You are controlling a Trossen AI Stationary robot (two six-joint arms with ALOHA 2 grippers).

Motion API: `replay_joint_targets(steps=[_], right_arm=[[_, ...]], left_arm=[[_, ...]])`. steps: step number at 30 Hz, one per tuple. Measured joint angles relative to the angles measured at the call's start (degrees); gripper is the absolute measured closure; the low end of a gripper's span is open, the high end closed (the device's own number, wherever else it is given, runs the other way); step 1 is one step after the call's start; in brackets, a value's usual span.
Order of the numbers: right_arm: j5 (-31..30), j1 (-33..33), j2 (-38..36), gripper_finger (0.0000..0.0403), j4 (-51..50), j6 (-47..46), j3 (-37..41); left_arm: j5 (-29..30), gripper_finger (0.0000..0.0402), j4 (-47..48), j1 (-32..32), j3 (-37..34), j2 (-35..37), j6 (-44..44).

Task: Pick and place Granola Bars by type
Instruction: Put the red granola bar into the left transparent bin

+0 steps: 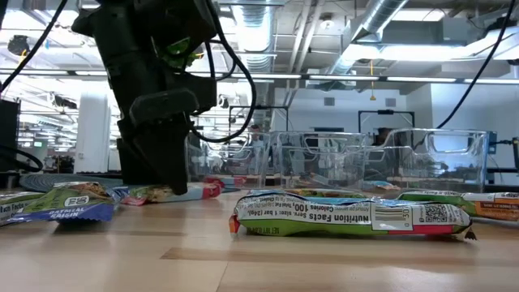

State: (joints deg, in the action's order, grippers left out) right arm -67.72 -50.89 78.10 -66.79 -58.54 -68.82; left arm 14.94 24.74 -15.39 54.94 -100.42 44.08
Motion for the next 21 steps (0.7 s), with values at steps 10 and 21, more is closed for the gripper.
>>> replay_joint_targets(steps=[10, 21], right_arm=[[0.1, 0.0, 0.0, 0.0148, 0.1, 0.0, 0.0], [0.2, 1.4, -0.1, 0.0148, 0.0, 0.4, 0.0]], left_arm=[[-2.6, 0.0163, -2.8, 1.0, 0.0, -1.6, -0.8], [-0.3, 0.0171, 1.0, 0.7, 1.8, -5.2, -3.9]])
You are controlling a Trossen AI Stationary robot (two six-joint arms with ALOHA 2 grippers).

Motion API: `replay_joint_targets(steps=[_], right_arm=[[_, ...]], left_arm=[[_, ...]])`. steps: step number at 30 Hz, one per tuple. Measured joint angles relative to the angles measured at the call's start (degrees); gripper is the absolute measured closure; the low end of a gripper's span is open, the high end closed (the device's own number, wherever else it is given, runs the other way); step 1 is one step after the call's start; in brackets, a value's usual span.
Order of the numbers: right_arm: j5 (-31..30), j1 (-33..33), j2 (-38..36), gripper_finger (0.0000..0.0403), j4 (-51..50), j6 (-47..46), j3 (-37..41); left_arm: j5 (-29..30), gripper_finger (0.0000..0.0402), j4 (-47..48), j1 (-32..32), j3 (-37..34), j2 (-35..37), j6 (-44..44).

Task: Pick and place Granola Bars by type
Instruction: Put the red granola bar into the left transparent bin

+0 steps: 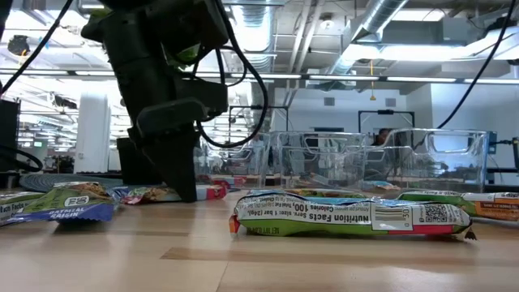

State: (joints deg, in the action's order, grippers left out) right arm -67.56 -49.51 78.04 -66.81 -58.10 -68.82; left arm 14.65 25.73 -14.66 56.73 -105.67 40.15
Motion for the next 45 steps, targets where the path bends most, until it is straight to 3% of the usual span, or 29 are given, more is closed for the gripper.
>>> replay_joint_targets(steps=[13, 27, 35, 45], right_arm=[[0.2, 2.9, 0.0, 0.0148, -0.2, 1.2, 0.0], [0.8, 3.6, 0.0, 0.0148, -0.2, 1.2, 0.0], [1.6, 3.6, 0.0, 0.0148, -0.1, 1.1, 0.0], [2.1, 3.4, 0.0, 0.0148, 0.0, 1.1, 0.0]], left_arm=[[-3.7, 0.0276, 0.1, 0.1, -0.2, 1.7, -8.0], [-3.3, 0.0282, 1.9, 0.2, 4.7, 1.4, -9.2], [0.4, 0.0291, 4.6, 0.2, 11.3, 1.5, -9.2], [13.2, 0.0292, 14.0, 2.8, 21.6, 1.6, -12.8]])
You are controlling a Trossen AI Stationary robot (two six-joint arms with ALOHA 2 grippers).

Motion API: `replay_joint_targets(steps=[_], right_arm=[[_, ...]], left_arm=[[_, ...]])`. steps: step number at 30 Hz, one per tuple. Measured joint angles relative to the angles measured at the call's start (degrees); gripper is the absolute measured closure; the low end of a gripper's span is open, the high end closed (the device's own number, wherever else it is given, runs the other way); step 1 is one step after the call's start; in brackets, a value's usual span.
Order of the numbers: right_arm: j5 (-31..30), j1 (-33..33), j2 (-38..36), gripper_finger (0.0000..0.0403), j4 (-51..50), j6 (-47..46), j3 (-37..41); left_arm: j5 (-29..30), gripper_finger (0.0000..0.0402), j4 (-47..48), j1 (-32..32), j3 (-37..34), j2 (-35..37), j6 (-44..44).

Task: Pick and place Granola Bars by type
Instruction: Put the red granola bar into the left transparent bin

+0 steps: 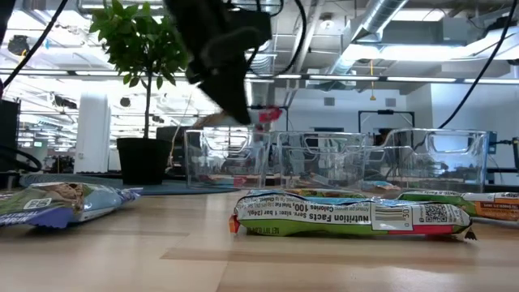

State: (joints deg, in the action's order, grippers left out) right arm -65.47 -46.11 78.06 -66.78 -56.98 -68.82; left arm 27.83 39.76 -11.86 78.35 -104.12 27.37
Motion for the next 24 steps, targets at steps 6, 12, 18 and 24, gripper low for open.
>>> replay_joint_targets(steps=[6, 12, 18, 24], right_arm=[[1.6, 0.0, 0.0, 0.0148, 0.5, 0.0, 0.0], [2.6, 0.0, 0.0, 0.0148, 0.7, 0.0, 0.0], [2.6, 0.0, 0.0, 0.0148, 0.7, 0.1, 0.0], [2.6, 0.0, 0.0, 0.0148, 0.6, 0.5, 0.0]], left_arm=[[4.6, 0.0291, 2.0, 6.0, 6.0, 0.1, -2.8], [4.4, 0.0291, 2.0, 14.9, 8.8, 0.2, -3.9], [2.3, 0.029, 2.1, 24.0, 8.4, 0.1, -2.5], [-1.0, 0.029, 1.5, 30.8, 8.4, -0.1, -1.8]])
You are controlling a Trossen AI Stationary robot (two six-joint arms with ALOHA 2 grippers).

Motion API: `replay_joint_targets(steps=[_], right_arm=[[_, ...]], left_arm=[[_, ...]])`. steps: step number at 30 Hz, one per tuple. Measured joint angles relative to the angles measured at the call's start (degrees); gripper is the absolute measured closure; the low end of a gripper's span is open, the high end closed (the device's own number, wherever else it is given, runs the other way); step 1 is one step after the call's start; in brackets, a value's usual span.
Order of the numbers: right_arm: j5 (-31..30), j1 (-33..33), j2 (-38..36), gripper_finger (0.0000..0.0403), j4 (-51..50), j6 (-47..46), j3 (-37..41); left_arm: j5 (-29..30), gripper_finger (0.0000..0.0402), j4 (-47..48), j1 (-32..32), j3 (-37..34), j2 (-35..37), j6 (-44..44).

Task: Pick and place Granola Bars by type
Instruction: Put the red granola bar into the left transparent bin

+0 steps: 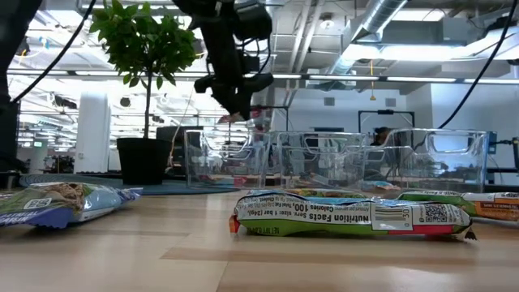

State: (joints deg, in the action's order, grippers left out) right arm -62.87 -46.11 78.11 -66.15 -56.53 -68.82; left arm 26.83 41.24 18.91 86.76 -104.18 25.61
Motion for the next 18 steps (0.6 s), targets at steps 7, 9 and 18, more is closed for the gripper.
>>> replay_joint_targets(steps=[7, 9, 18], right_arm=[[0.8, 0.0, 0.0, 0.0148, -0.7, 0.1, 0.0], [1.3, 0.0, 0.0, 0.0148, -0.9, 0.1, 0.0], [1.4, 0.0, 0.0, 0.0148, -1.1, 0.0, 0.0]], left_arm=[[-3.6, 0.029, 0.0, 4.4, 0.0, 0.0, -3.1], [-3.6, 0.029, -0.1, 5.0, 0.0, 0.0, -3.4], [-4.2, 0.029, -1.3, 6.5, 0.0, -0.1, -6.5]])
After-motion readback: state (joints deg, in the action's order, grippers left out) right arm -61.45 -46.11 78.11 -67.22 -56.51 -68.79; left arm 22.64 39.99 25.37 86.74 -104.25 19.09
